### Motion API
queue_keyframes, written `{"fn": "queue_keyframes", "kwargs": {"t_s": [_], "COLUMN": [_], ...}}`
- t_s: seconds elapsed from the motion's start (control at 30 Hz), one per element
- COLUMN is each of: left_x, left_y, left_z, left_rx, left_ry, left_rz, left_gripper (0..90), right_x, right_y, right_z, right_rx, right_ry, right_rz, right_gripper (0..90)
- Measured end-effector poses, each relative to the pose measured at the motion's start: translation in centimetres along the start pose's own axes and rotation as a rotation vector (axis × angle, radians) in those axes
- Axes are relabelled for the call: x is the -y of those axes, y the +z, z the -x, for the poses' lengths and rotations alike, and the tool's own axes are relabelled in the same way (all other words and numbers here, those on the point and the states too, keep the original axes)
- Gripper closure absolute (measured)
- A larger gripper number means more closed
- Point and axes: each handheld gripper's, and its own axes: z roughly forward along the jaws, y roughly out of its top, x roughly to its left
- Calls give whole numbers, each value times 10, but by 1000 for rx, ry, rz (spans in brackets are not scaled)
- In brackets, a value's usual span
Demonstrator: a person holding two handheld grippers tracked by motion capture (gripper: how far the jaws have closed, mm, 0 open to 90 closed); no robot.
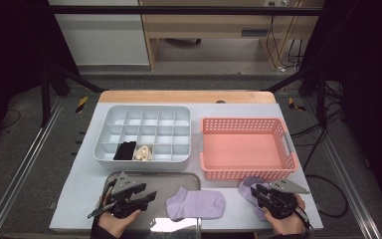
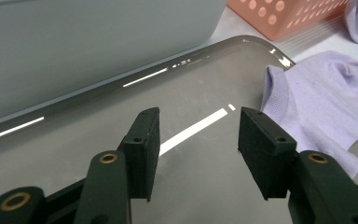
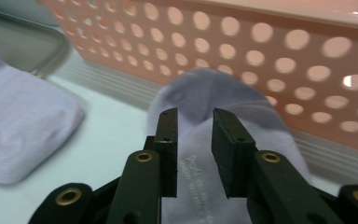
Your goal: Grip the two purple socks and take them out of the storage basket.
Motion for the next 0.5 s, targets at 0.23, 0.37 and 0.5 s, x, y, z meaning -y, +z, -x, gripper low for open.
{"fn": "queue_keyframes", "kwargs": {"t_s": [0.23,0.37,0.5], "left_x": [2,1,1], "left_y": [4,4,4], "left_z": [-3,-3,-3], "left_rx": [-15,-15,-17], "left_ry": [-2,-2,-1], "left_rz": [-19,-15,-19], "left_gripper": [481,481,482], "right_x": [6,11,16], "right_y": [-8,-9,-2], "right_z": [27,37,39], "right_rx": [116,164,139], "right_ry": [75,123,166], "right_rz": [10,-17,-62], "right_gripper": [706,648,648]}}
